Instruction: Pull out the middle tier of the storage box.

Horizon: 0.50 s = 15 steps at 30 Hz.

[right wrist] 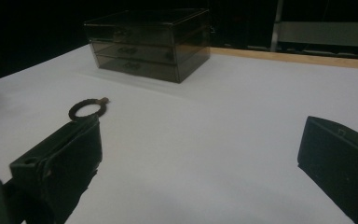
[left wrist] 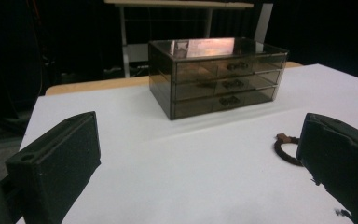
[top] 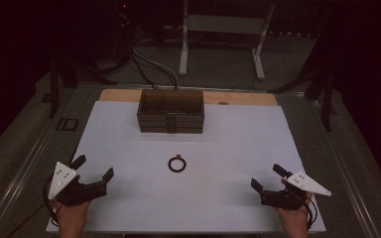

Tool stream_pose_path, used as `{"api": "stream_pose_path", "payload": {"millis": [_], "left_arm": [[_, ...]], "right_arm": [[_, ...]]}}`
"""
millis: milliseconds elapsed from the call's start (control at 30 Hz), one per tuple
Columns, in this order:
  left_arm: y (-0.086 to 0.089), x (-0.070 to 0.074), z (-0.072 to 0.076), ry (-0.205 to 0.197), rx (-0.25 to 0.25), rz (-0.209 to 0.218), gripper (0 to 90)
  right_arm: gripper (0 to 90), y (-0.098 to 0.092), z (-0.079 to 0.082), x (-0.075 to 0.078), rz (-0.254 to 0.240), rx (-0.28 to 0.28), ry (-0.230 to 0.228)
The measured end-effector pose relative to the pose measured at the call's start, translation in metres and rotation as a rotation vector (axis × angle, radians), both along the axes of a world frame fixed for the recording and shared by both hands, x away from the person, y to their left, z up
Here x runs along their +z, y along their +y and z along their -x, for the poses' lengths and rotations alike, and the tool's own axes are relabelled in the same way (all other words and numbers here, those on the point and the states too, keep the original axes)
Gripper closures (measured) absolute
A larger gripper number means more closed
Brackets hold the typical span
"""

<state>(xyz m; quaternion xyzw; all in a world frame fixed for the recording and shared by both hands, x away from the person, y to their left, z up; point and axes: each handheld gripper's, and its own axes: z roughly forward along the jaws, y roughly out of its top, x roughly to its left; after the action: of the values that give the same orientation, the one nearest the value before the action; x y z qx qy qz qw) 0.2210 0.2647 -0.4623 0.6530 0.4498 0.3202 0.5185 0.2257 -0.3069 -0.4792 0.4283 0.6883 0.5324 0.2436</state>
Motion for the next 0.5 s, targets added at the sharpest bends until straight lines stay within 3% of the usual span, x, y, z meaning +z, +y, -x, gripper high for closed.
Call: {"api": "stream_pose_path", "payload": {"millis": [300, 400, 500], "left_arm": [[0.0005, -0.0013, -0.0001, -0.003, 0.010, 0.005, 1.0], [-0.0019, -0.0024, -0.0013, 0.005, 0.011, 0.024, 1.0], [-0.0065, -0.0018, -0.0027, 0.010, 0.015, 0.004, 1.0]], "right_arm": [[0.0, 0.0005, 0.0007, 0.0006, 0.008, -0.009, 0.006], [0.0, 0.0014, 0.0002, 0.0006, 0.016, -0.008, 0.009], [0.0, 0.0024, -0.0009, -0.0001, 0.025, -0.006, 0.011]]}}
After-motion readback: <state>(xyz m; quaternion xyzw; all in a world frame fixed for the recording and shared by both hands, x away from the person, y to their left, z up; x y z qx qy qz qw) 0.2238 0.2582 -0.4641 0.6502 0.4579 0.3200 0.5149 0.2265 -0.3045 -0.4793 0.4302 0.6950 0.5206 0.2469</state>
